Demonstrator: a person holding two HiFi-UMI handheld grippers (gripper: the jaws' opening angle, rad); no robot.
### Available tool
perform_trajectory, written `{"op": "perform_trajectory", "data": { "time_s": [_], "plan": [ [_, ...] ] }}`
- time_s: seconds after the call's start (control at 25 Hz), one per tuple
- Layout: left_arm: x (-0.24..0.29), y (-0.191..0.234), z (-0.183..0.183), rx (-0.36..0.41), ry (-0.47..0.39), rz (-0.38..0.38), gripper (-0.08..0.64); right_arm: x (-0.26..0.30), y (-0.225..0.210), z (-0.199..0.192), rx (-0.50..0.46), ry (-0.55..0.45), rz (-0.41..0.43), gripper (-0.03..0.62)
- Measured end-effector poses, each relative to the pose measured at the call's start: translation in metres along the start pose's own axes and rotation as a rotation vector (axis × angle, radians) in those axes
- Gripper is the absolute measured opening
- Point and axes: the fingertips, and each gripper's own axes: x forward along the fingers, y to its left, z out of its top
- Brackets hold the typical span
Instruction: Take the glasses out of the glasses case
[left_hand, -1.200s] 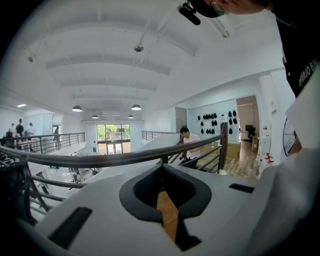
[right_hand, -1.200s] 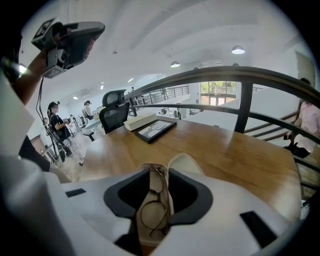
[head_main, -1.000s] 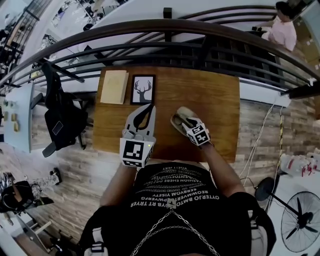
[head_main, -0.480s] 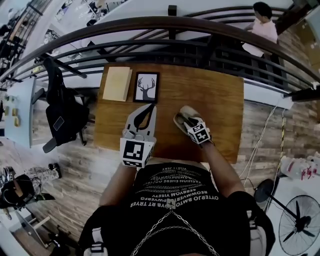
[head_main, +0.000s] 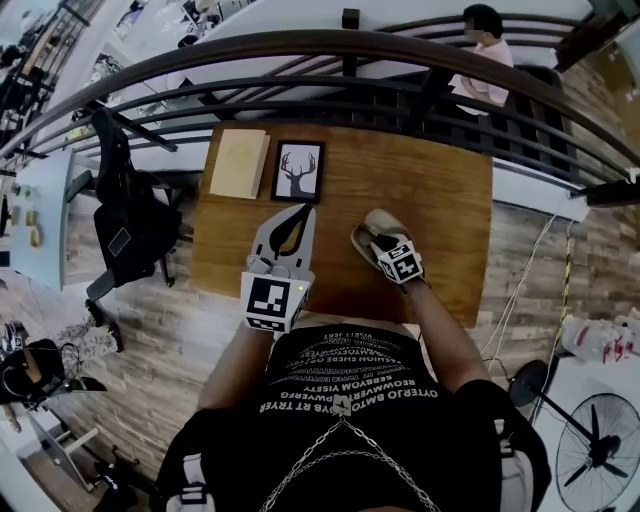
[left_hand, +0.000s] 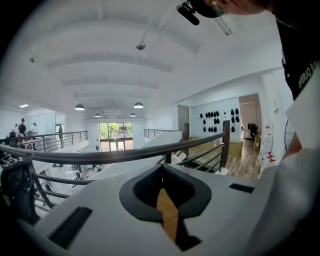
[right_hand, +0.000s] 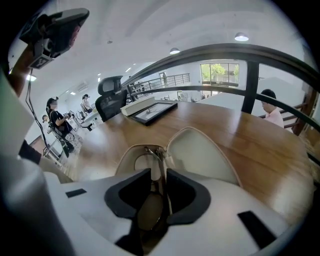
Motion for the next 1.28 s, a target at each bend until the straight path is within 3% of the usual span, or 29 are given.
{"op": "perform_trajectory", "data": {
  "time_s": [0.08,0.12,0.16,0.52,0.8,1.28],
  "plan": [
    [-0.002,0.001,-0.001,0.002,-0.001,0.000,0.026,0.002,-0.001,-0.002,0.016,0.007,-0.003,0.095],
    [-0.003,0.001,-0.003,0.003,0.000,-0.002,0.026,0.003,-0.004,-0.004,0.024,0.015,-0.014,0.038],
    [-0.004,0.000,-0.003,0.003,0.000,-0.003,0.026,0.003,-0.005,-0.006,0.030,0.023,-0.022,0.035],
    [-0.012,-0.001,-0.001,0.000,-0.002,0.005,0.026,-0.001,-0.008,-0.005,0.032,0.048,-0.031,0.032],
    [-0.018,-0.005,0.006,-0.007,-0.025,0.013,0.026,-0.027,-0.010,0.007,0.070,-0.018,-0.032,0.028],
    [-0.021,-0.033,0.020,-0.009,-0.063,0.009,0.026,-0.080,-0.003,0.032,0.042,-0.108,-0.001,0.028]
  ]
}}
